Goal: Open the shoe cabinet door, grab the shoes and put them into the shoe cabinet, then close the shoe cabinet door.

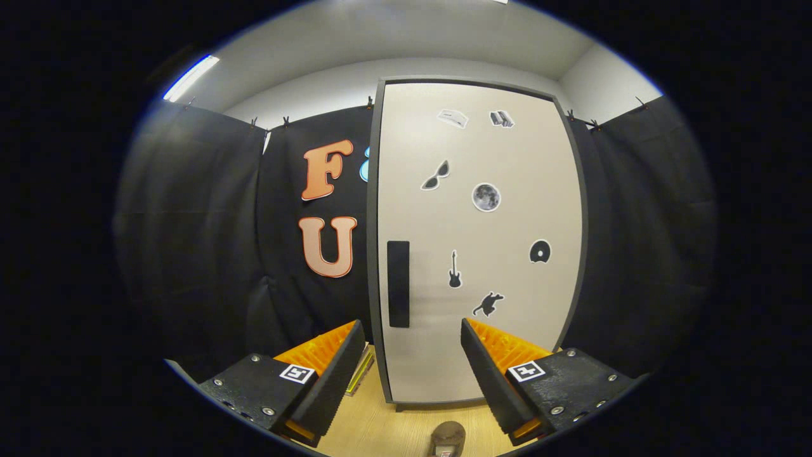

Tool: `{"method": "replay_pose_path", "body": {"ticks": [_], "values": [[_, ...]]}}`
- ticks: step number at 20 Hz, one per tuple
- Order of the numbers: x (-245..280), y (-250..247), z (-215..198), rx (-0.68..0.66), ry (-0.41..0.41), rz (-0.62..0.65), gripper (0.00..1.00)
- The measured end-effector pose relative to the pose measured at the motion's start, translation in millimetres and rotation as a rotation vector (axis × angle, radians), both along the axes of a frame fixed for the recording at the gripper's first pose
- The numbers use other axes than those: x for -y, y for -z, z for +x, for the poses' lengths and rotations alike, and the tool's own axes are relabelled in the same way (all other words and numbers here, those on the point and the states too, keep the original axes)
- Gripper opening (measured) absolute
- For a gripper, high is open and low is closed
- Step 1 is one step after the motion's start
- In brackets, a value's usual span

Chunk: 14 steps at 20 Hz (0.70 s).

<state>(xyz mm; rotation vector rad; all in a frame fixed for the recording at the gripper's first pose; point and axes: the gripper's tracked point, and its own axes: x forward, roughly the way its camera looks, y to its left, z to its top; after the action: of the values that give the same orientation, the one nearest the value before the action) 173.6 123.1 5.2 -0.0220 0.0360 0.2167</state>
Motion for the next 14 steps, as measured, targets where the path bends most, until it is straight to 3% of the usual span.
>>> {"method": "replay_pose_path", "body": {"ticks": [7, 12, 14], "values": [[-37.7, -0.1, 71.5, -0.003, -0.052, 0.008, 0.95], [-41.8, 7.9, 109.1, -0.009, -0.032, 0.019, 0.95], [-44.7, 10.3, 119.7, -0.020, -0.036, 0.026, 0.88]]}}
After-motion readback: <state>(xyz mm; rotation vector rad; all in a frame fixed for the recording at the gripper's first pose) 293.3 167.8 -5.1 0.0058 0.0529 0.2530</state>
